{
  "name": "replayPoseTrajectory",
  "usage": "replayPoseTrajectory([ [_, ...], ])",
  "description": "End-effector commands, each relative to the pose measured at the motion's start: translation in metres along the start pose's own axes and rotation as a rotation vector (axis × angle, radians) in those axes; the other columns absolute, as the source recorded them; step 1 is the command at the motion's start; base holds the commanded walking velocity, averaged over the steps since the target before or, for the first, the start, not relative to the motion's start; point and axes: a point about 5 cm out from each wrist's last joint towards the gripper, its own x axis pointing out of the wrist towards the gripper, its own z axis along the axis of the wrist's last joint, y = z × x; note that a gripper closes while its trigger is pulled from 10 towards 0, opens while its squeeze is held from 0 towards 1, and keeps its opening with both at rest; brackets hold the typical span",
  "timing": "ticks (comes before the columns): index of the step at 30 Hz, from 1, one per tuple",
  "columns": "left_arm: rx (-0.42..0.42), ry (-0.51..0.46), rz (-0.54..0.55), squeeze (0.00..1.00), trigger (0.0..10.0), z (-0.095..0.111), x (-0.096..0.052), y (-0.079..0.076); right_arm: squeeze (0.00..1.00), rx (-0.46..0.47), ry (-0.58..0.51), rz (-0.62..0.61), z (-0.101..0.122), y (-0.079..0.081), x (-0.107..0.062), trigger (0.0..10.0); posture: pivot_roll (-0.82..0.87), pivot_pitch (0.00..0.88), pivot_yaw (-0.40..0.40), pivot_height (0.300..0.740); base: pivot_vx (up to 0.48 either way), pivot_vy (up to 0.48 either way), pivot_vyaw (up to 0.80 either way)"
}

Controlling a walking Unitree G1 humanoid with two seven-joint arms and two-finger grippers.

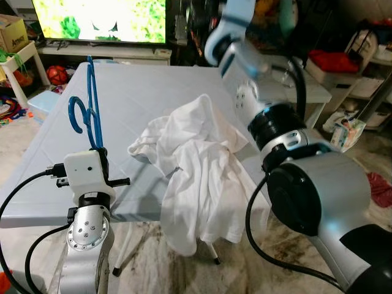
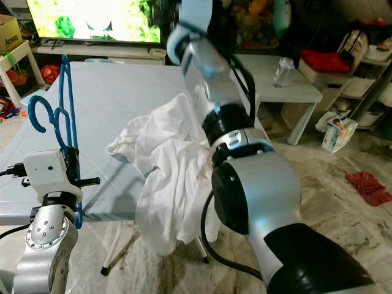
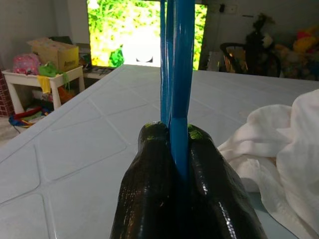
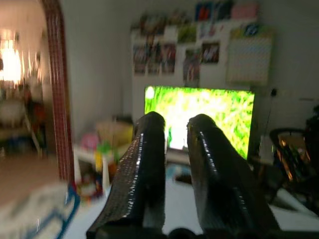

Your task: Hang hanger

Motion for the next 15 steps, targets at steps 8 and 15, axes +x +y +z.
replayPoseTrajectory([
  [8, 0.014, 0.103, 0.014, 0.00, 10.0, -0.020, -0.004, 0.001, 0.00, -0.229, 0.366, 0.109, -0.098, -0.016, -0.047, 10.0, 0.15, 0.000, -0.148, 0.740, 0.000, 0.000, 0.00],
  [15, 0.020, 0.112, -0.019, 0.00, 10.0, -0.021, -0.009, 0.001, 1.00, -0.180, 0.374, -0.042, -0.107, -0.079, -0.089, 10.0, 0.14, 0.000, -0.140, 0.740, 0.000, 0.000, 0.00],
])
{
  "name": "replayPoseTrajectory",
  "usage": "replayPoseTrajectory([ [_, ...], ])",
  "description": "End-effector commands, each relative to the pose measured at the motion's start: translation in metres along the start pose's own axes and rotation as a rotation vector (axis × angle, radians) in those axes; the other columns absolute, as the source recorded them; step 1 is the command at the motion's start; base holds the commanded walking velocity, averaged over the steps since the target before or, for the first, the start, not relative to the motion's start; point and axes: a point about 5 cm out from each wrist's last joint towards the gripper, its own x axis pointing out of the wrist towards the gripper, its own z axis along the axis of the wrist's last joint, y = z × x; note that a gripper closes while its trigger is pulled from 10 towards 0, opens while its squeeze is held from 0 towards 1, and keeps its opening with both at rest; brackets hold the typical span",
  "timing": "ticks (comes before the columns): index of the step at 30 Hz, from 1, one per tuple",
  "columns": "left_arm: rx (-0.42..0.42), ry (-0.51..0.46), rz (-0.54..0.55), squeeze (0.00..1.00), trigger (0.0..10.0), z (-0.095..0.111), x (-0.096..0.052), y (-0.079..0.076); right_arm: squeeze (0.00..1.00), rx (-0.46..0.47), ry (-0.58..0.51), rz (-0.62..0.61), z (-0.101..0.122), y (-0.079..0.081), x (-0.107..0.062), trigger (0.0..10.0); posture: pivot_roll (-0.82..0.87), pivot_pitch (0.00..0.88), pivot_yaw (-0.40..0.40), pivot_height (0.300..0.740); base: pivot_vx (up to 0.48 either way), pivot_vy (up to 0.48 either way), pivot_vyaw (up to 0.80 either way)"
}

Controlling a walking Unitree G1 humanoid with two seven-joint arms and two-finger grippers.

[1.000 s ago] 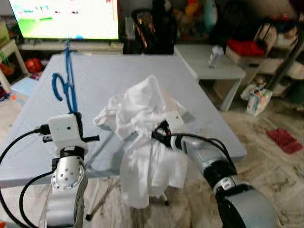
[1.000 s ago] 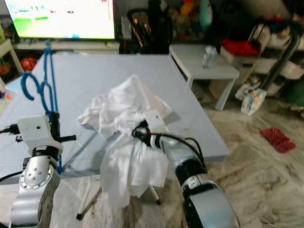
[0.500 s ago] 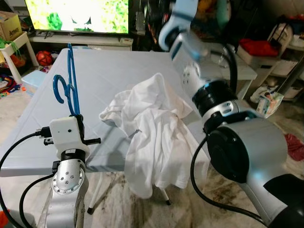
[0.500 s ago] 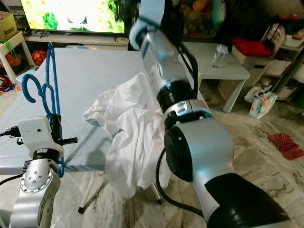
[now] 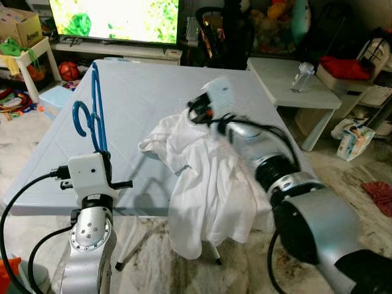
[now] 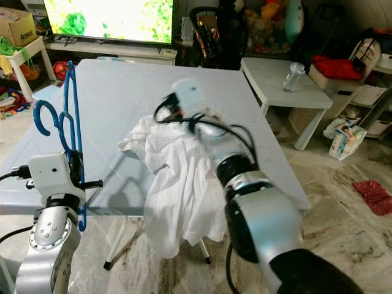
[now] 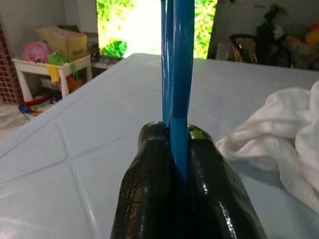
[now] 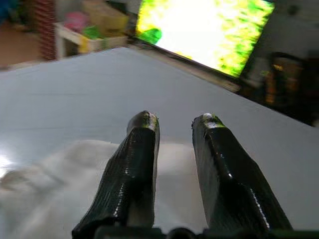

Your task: Hang hanger

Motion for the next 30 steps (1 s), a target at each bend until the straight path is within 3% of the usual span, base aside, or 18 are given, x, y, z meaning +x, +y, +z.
replayPoseTrajectory([
  [1, 0.016, 0.074, -0.002, 0.00, 10.0, -0.013, -0.002, 0.003, 1.00, 0.019, -0.007, -0.015, -0.006, -0.009, -0.006, 10.0, 0.14, 0.000, -0.140, 0.740, 0.000, 0.000, 0.00],
  [7, 0.007, 0.079, -0.003, 0.00, 10.0, -0.013, -0.001, 0.005, 1.00, 0.084, -0.014, -0.070, -0.029, -0.021, -0.026, 10.0, 0.13, 0.000, -0.120, 0.740, 0.000, 0.000, 0.00],
  [16, 0.005, 0.089, -0.025, 0.00, 10.0, -0.012, 0.001, -0.004, 1.00, 0.145, 0.008, -0.069, -0.051, -0.004, -0.034, 10.0, 0.13, 0.000, -0.107, 0.740, 0.000, 0.000, 0.00],
  [18, 0.006, 0.090, -0.026, 0.00, 10.0, -0.012, 0.001, -0.004, 0.95, 0.156, 0.013, -0.049, -0.052, 0.001, -0.034, 10.0, 0.13, 0.000, -0.108, 0.740, 0.000, 0.000, 0.00],
  [19, 0.008, 0.090, -0.026, 0.00, 10.0, -0.011, 0.000, -0.003, 0.67, 0.130, 0.052, 0.010, -0.053, 0.007, -0.034, 10.0, 0.14, 0.000, -0.110, 0.740, 0.000, 0.000, 0.00],
  [20, 0.008, 0.090, -0.026, 0.00, 10.0, -0.011, 0.000, -0.003, 0.67, 0.115, 0.069, 0.033, -0.054, 0.008, -0.034, 10.0, 0.14, 0.000, -0.110, 0.740, 0.000, 0.000, 0.00],
  [21, 0.012, 0.090, -0.028, 0.00, 10.0, -0.011, 0.000, -0.003, 0.07, 0.074, 0.085, 0.062, -0.053, 0.008, -0.035, 10.0, 0.14, 0.000, -0.111, 0.740, 0.000, 0.000, 0.00],
  [22, 0.014, 0.089, -0.029, 0.00, 10.0, -0.011, -0.001, -0.002, 0.07, 0.046, 0.094, 0.078, -0.052, 0.007, -0.035, 10.0, 0.14, 0.000, -0.111, 0.740, 0.000, 0.000, 0.00],
  [23, 0.017, 0.091, -0.030, 0.00, 10.0, -0.011, -0.001, -0.002, 0.00, 0.026, 0.107, 0.097, -0.050, 0.006, -0.035, 10.0, 0.14, 0.000, -0.112, 0.740, 0.000, 0.000, 0.00],
  [26, 0.022, 0.095, -0.031, 0.00, 10.0, -0.012, -0.002, 0.000, 0.00, -0.001, 0.131, 0.113, -0.047, 0.000, -0.036, 10.0, 0.14, 0.000, -0.114, 0.740, 0.000, 0.000, 0.00],
  [29, 0.029, 0.103, -0.031, 0.00, 10.0, -0.014, -0.004, 0.003, 0.00, -0.061, 0.197, 0.151, -0.041, -0.018, -0.043, 10.0, 0.14, 0.000, -0.118, 0.740, 0.000, 0.000, 0.00],
  [30, 0.028, 0.105, -0.030, 0.00, 10.0, -0.014, -0.004, 0.003, 0.49, -0.081, 0.224, 0.152, -0.039, -0.028, -0.047, 10.0, 0.14, 0.000, -0.122, 0.740, 0.000, 0.000, 0.00],
])
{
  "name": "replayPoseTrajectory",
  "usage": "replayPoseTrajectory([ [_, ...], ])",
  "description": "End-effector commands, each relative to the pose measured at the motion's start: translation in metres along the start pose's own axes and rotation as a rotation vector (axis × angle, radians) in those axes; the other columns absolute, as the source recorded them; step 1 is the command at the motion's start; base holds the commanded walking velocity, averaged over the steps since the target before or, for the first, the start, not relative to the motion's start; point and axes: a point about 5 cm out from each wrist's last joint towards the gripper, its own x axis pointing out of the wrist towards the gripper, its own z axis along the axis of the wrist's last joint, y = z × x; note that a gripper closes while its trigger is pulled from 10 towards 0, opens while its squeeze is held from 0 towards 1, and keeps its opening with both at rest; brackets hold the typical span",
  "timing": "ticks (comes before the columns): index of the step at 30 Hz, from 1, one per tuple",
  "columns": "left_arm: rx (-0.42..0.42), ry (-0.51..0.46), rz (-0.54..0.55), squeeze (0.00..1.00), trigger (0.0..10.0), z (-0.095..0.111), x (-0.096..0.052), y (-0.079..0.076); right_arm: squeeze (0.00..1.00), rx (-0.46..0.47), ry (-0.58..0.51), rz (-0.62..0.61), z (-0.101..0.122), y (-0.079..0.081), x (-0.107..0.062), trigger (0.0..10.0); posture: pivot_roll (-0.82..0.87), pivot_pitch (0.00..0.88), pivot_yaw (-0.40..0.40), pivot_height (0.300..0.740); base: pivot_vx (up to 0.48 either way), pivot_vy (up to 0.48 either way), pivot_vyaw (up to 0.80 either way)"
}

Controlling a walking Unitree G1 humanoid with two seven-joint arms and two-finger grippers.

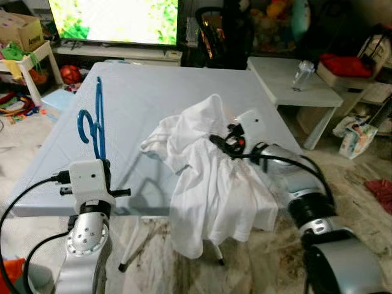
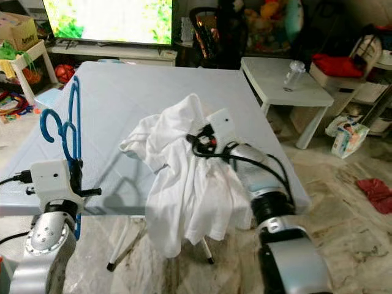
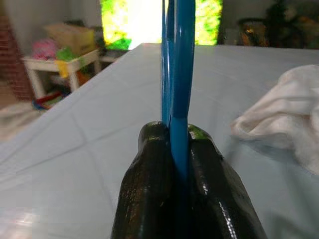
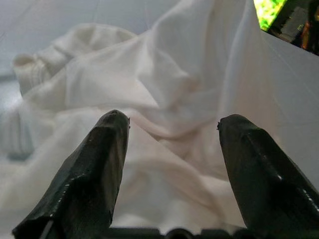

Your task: Hang hanger

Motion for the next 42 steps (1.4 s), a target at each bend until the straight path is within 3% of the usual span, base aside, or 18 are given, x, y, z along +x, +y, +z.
replayPoseTrajectory([
  [1, -0.003, 0.032, -0.015, 0.00, 10.0, -0.005, 0.000, -0.004, 0.82, -0.047, 0.016, 0.006, 0.015, -0.013, -0.005, 10.0, 0.14, 0.000, -0.122, 0.740, 0.000, 0.000, 0.00],
  [3, -0.004, 0.033, -0.015, 0.00, 10.0, -0.005, 0.000, -0.004, 0.82, -0.047, 0.020, 0.005, 0.014, -0.014, -0.006, 10.0, 0.14, 0.000, -0.122, 0.740, 0.000, 0.000, 0.00],
  [4, -0.005, 0.033, -0.016, 0.00, 10.0, -0.005, -0.001, -0.004, 1.00, -0.041, 0.025, 0.016, 0.014, -0.015, -0.008, 10.0, 0.14, 0.000, -0.123, 0.740, 0.000, 0.000, 0.00],
  [10, -0.011, 0.041, -0.055, 0.00, 10.0, -0.006, -0.002, -0.007, 1.00, -0.020, 0.070, 0.037, 0.001, -0.013, -0.014, 10.0, 0.14, 0.000, -0.118, 0.740, 0.000, 0.000, 0.00],
  [19, -0.011, 0.038, -0.073, 0.00, 10.0, -0.003, 0.003, -0.006, 1.00, 0.042, 0.064, 0.058, -0.018, 0.013, -0.011, 10.0, 0.13, 0.000, -0.099, 0.740, 0.000, 0.000, 0.00],
  [30, -0.016, 0.038, -0.074, 0.00, 10.0, -0.002, 0.004, -0.007, 1.00, 0.057, 0.058, 0.042, -0.020, 0.014, -0.012, 10.0, 0.13, 0.000, -0.096, 0.740, 0.000, 0.000, 0.00],
  [31, -0.023, 0.031, -0.060, 0.00, 10.0, -0.002, 0.004, -0.007, 0.86, 0.063, 0.053, 0.035, -0.019, 0.013, -0.012, 10.0, 0.13, 0.000, -0.096, 0.740, 0.000, 0.000, 0.00],
  [32, -0.028, 0.041, -0.047, 0.00, 10.0, -0.003, 0.003, -0.006, 0.47, 0.069, 0.049, 0.027, -0.018, 0.013, -0.012, 10.0, 0.13, 0.000, -0.097, 0.740, 0.000, 0.000, 0.00],
  [33, -0.031, 0.048, -0.039, 0.00, 10.0, -0.004, 0.003, -0.006, 0.47, 0.073, 0.046, 0.022, -0.018, 0.012, -0.012, 10.0, 0.13, 0.000, -0.097, 0.740, 0.000, 0.000, 0.00],
  [34, -0.034, 0.048, -0.033, 0.00, 10.0, -0.004, 0.003, -0.006, 0.16, 0.076, 0.045, 0.017, -0.018, 0.012, -0.012, 10.0, 0.13, 0.000, -0.097, 0.740, 0.000, 0.000, 0.00],
  [36, -0.034, 0.048, -0.033, 0.00, 10.0, -0.004, 0.003, -0.006, 0.16, 0.076, 0.045, 0.017, -0.018, 0.012, -0.012, 10.0, 0.13, 0.000, -0.097, 0.740, 0.000, 0.000, 0.00],
  [37, -0.032, 0.048, -0.035, 0.00, 10.0, -0.004, 0.004, -0.006, 0.00, 0.078, 0.045, 0.015, -0.019, 0.012, -0.012, 10.0, 0.13, 0.000, -0.097, 0.740, 0.000, 0.000, 0.00],
  [42, -0.034, 0.041, -0.045, 0.00, 10.0, -0.003, 0.005, -0.009, 0.00, 0.085, 0.043, 0.009, -0.020, 0.014, -0.012, 10.0, 0.13, 0.000, -0.095, 0.740, 0.000, 0.000, 0.00],
])
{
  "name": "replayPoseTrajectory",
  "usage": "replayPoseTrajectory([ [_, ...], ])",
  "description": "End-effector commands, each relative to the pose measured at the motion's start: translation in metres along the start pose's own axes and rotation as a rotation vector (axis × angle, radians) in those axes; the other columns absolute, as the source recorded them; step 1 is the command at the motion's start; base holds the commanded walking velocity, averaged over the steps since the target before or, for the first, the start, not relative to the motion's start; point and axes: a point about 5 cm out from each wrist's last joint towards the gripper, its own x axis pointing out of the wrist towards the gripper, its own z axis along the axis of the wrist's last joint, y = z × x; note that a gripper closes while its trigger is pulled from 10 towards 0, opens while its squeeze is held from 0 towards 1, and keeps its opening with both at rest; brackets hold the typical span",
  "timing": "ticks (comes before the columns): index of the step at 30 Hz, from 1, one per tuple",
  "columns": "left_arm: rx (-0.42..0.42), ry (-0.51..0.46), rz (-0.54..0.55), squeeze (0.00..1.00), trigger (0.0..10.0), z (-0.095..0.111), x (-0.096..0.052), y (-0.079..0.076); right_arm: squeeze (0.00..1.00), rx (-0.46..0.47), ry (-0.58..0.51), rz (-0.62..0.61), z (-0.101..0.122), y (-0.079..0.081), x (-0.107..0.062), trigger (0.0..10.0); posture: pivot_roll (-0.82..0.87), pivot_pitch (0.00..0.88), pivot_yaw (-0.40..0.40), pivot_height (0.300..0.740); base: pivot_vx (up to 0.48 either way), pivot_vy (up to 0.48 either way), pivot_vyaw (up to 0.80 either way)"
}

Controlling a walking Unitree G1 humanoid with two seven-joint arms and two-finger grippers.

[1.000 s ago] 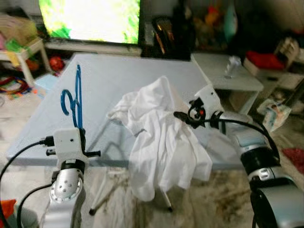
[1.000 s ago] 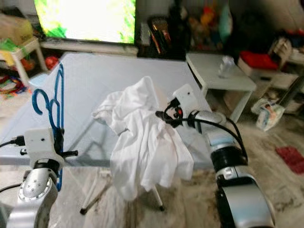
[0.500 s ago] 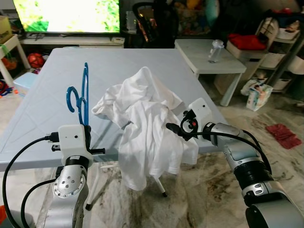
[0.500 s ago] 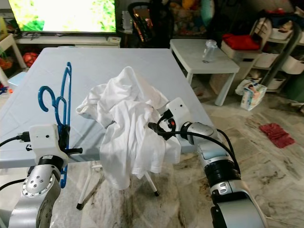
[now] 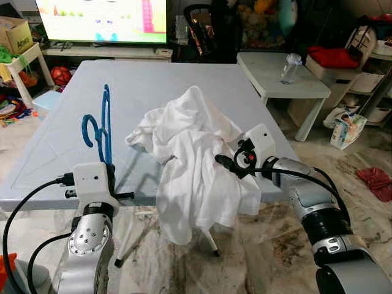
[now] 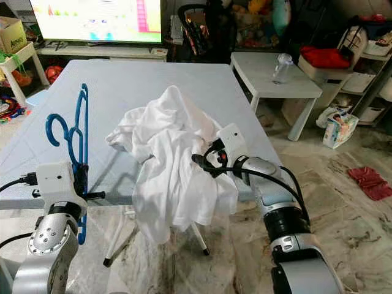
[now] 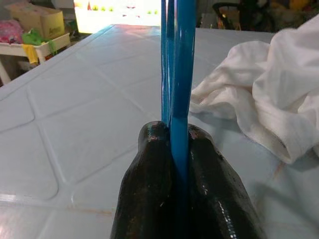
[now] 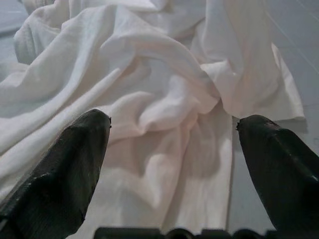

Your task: Hang hanger

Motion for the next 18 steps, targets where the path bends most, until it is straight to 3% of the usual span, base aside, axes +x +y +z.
replayPoseTrajectory([
  [1, -0.001, 0.024, -0.004, 0.00, 10.0, -0.0038, 0.0014, -0.0027, 0.00, 0.002, -0.014, -0.015, 0.0035, -0.0018, -0.0018, 10.0, 0.13, 0.000, -0.095, 0.740, 0.000, 0.000, 0.00],
  [5, 0.007, 0.024, -0.002, 0.00, 10.0, -0.0037, 0.0016, -0.0029, 0.00, 0.004, -0.016, -0.015, 0.0033, -0.0007, -0.0015, 10.0, 0.13, 0.000, -0.095, 0.740, 0.000, 0.000, 0.00],
  [18, 0.007, 0.032, -0.002, 0.00, 10.0, -0.0050, 0.0018, -0.0046, 0.00, 0.018, -0.020, -0.021, 0.0025, 0.0007, -0.0014, 10.0, 0.12, 0.000, -0.093, 0.740, -0.318, 0.000, 0.00],
])
